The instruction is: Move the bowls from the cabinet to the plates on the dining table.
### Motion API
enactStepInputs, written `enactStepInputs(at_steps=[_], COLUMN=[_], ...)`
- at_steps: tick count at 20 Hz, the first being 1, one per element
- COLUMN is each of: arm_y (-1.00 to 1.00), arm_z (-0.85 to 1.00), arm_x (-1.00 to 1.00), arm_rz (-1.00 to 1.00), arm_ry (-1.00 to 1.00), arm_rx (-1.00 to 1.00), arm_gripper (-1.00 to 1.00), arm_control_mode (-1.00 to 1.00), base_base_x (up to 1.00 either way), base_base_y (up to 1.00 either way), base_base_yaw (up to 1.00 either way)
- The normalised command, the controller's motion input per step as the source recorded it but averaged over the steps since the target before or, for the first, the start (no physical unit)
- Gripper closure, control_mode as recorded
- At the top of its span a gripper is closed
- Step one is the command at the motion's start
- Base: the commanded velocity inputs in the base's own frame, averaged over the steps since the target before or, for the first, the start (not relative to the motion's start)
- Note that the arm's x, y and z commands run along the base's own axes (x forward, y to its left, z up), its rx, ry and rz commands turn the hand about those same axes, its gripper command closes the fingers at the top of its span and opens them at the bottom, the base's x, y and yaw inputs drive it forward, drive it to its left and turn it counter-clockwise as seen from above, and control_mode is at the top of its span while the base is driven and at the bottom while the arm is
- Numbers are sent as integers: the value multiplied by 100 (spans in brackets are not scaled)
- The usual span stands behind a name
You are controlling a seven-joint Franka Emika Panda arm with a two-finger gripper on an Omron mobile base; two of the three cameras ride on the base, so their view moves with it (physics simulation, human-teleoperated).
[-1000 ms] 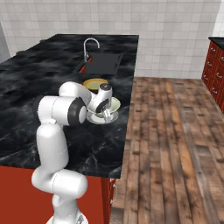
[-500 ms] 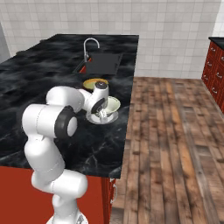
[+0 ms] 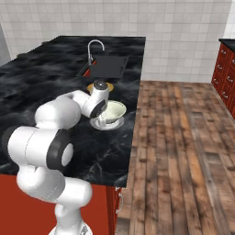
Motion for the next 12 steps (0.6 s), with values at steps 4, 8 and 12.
enactStepInputs(at_steps=[4,8,12], arm_y=[17,14,12], arm_z=[49,47,44], arm_x=[-41,-41,-40], arm_rz=[0,0,0], arm_ry=[-3,-3,-5], arm_rx=[5,4,2], arm_gripper=[-100,-100,-100], arm_control_mode=[-100,-100,-100], base_base_x=[0,0,0], base_base_y=[0,0,0], base_base_yaw=[0,0,0])
